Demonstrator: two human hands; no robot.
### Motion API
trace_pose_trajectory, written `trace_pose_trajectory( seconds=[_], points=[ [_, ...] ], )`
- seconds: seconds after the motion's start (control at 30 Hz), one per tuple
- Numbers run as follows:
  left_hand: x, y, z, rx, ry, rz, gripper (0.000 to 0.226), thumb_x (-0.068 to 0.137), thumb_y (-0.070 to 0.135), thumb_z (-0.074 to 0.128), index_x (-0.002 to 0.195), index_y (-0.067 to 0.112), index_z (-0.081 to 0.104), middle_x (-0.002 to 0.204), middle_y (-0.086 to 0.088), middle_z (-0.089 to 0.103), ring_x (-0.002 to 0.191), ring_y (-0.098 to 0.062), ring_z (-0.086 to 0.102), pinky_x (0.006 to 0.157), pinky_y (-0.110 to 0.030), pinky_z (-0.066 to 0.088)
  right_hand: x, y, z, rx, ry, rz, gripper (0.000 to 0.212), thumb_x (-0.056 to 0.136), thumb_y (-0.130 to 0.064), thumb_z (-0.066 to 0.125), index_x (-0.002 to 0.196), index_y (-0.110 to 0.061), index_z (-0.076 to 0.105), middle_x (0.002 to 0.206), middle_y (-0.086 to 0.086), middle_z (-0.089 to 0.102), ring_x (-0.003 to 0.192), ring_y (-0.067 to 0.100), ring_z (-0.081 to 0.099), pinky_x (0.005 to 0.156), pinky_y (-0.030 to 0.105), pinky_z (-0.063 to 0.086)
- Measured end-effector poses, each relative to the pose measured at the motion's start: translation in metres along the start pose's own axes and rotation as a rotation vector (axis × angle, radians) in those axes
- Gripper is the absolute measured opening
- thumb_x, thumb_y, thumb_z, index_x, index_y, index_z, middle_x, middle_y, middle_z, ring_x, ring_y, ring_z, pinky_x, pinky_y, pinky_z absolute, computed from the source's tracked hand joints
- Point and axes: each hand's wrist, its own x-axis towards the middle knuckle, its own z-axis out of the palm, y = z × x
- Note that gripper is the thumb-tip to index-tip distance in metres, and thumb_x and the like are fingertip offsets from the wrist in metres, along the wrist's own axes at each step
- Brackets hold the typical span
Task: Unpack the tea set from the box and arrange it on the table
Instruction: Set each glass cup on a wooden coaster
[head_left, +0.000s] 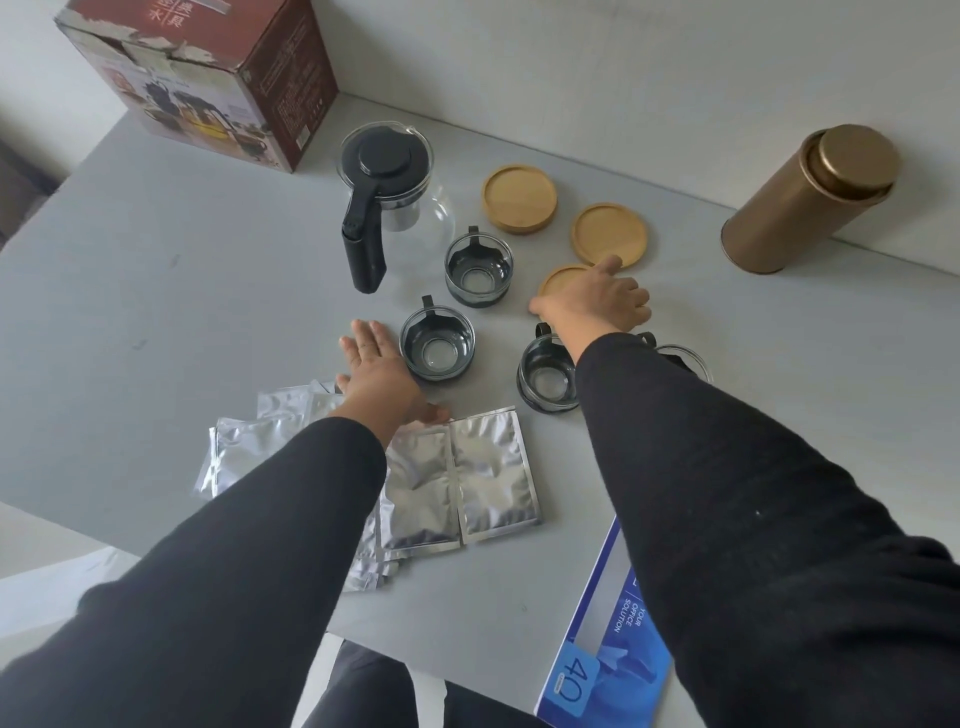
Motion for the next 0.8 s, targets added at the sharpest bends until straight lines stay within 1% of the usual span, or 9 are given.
trace_pose_trajectory(
  seconds=[0.17,0.3,0.37,0.47,0.53,0.57,0.67,0.8],
  points=[
    [0.001,0.000,0.001,0.000,0.003,-0.005,0.141,0.065,0.046,0.083,0.148,0.006,-0.024,0.155,-0.009,-0.030,0.146,-0.030,-0.021,0.117,-0.052,0.011,-0.001,-0.003,0.001,-0.026,-0.016,0.015,0.095,0.064,-0.051,0.075,0.136,-0.006,0.032,0.134,0.017,0.044,0.122,0.031,0.042,0.099,0.040,0.033],
    [0.001,0.000,0.002,-0.013,-0.002,-0.002,0.141,0.065,0.045,0.083,0.148,0.005,-0.024,0.155,-0.009,-0.030,0.145,-0.030,-0.022,0.117,-0.052,0.010,-0.002,-0.001,-0.001,-0.022,-0.031,0.014,0.095,0.065,-0.054,0.074,0.137,-0.008,0.032,0.134,0.015,0.046,0.123,0.031,0.042,0.098,0.040,0.033],
    [0.002,0.000,0.001,-0.017,-0.006,-0.007,0.140,0.066,0.045,0.083,0.148,0.006,-0.024,0.155,-0.008,-0.030,0.145,-0.030,-0.022,0.117,-0.051,0.008,-0.004,0.002,-0.006,0.013,-0.015,0.002,0.089,0.068,-0.056,0.069,0.136,-0.011,0.033,0.133,0.014,0.047,0.123,0.031,0.041,0.097,0.041,0.033],
    [0.002,0.000,0.002,-0.001,-0.009,-0.018,0.139,0.067,0.046,0.082,0.148,0.006,-0.023,0.156,-0.009,-0.029,0.145,-0.030,-0.021,0.118,-0.052,0.009,-0.005,0.017,-0.022,0.107,0.069,-0.057,0.072,0.077,-0.047,0.059,0.135,-0.013,0.035,0.134,0.014,0.045,0.126,0.031,0.038,0.099,0.044,0.031],
    [0.002,0.001,0.002,0.016,0.007,-0.016,0.139,0.066,0.047,0.082,0.148,0.005,-0.022,0.156,-0.010,-0.027,0.146,-0.031,-0.019,0.118,-0.052,0.010,-0.006,0.033,-0.036,0.124,0.087,-0.063,0.067,0.080,-0.044,0.058,0.136,-0.014,0.036,0.135,0.013,0.043,0.128,0.031,0.035,0.100,0.044,0.030],
    [0.002,0.001,0.002,0.028,0.020,-0.012,0.139,0.065,0.048,0.082,0.148,0.004,-0.021,0.157,-0.011,-0.026,0.146,-0.031,-0.019,0.118,-0.051,0.010,-0.007,0.042,-0.042,0.118,0.084,-0.057,0.066,0.080,-0.045,0.059,0.135,-0.015,0.037,0.136,0.013,0.042,0.128,0.031,0.034,0.100,0.044,0.030],
    [0.002,0.001,0.003,0.092,0.042,-0.003,0.142,0.063,0.053,0.081,0.148,0.002,-0.019,0.157,-0.015,-0.023,0.146,-0.033,-0.018,0.119,-0.047,0.006,-0.014,0.069,-0.054,0.088,0.023,-0.052,0.072,0.076,-0.048,0.064,0.136,-0.018,0.036,0.137,0.012,0.037,0.128,0.032,0.034,0.100,0.045,0.031],
    [0.002,0.000,0.002,0.125,0.057,0.012,0.144,0.062,0.057,0.080,0.148,-0.001,-0.018,0.157,-0.017,-0.022,0.146,-0.033,-0.017,0.118,-0.046,0.006,-0.029,0.097,-0.052,0.135,-0.150,-0.018,0.091,0.067,-0.047,0.075,0.141,-0.019,0.030,0.140,0.013,0.031,0.129,0.034,0.035,0.103,0.045,0.038]
  ],
)
